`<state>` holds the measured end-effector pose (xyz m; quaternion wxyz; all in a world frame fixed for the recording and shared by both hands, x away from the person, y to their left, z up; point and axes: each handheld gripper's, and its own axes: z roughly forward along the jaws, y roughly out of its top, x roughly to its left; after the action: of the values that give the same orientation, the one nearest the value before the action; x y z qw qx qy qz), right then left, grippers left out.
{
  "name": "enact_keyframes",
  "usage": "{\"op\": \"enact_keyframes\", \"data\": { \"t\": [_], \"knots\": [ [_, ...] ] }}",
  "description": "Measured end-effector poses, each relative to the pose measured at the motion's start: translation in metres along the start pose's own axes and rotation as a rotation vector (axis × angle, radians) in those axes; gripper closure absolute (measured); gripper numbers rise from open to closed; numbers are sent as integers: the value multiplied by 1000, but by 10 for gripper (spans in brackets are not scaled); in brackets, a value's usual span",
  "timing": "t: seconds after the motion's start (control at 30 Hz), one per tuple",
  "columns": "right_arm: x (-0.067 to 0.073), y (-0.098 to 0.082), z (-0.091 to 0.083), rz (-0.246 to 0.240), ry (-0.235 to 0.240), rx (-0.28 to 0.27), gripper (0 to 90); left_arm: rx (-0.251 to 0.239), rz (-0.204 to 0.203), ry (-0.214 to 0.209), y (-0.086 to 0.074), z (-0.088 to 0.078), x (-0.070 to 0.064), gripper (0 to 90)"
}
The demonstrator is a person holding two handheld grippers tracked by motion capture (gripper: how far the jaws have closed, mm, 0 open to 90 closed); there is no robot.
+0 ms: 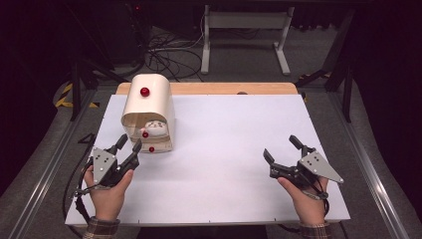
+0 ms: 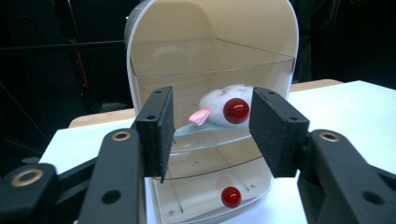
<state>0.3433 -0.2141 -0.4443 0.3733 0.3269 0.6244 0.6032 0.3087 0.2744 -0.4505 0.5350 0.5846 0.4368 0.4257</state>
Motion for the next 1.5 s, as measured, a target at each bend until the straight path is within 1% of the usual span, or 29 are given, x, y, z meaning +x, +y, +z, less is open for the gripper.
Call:
{"op": "enact_keyframes", "data": {
  "t": [0.23,0.33,0.53,0.63,0.8,0.97,1.23,1.5],
  "knots": [
    [-1,2,-2,3,-7,-5,62,0,0,-2,0,-1,0,460],
    [0,3,-1,3,-5,-10,61,2,-5,-1,0,-2,0,436],
    [0,3,0,-1,-3,-8,61,0,0,-2,1,-4,1,382],
    [1,2,1,-2,-2,-7,61,4,-4,-5,1,-4,1,349],
    [0,3,0,0,-2,-8,61,5,-2,-8,1,-4,1,336],
    [1,3,1,-2,-1,-8,61,5,-11,-10,1,-5,1,300],
    [2,3,2,3,2,-10,61,6,0,-16,2,-6,2,250],
    [3,3,2,0,5,-7,61,8,-8,-13,2,-7,3,201]
  ]
}}
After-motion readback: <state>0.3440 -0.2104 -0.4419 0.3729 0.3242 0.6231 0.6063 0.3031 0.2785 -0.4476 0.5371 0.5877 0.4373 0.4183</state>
